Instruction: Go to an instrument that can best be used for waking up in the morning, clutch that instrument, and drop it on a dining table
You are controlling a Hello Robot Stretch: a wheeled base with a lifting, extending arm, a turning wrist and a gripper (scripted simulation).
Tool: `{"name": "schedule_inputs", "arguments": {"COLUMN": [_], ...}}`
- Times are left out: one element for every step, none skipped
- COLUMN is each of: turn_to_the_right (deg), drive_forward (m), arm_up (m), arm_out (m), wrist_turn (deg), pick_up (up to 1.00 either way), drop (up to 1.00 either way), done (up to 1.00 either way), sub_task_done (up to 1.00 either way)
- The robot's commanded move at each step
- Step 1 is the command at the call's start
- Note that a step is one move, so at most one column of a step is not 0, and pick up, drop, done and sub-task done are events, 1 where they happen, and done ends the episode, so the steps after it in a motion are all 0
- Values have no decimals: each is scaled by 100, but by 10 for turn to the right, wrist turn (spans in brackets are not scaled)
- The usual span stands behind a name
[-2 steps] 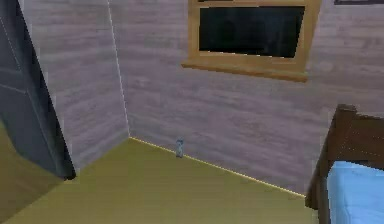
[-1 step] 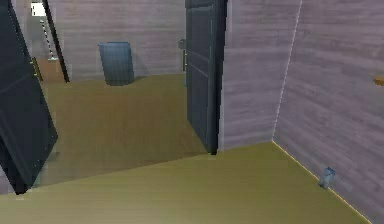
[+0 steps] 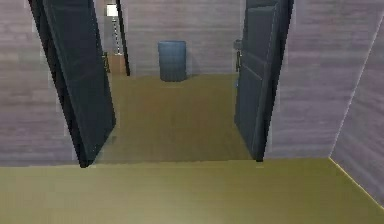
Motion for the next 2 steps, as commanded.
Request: {"name": "schedule_inputs", "arguments": {"turn_to_the_right": [0, -120], "drive_forward": [15, 0], "arm_up": [0, 0], "arm_out": [0, 0], "wrist_turn": [0, 0], "pick_up": [0, 0], "drop": [0, 0], "done": [0, 0], "sub_task_done": [0, 0]}}
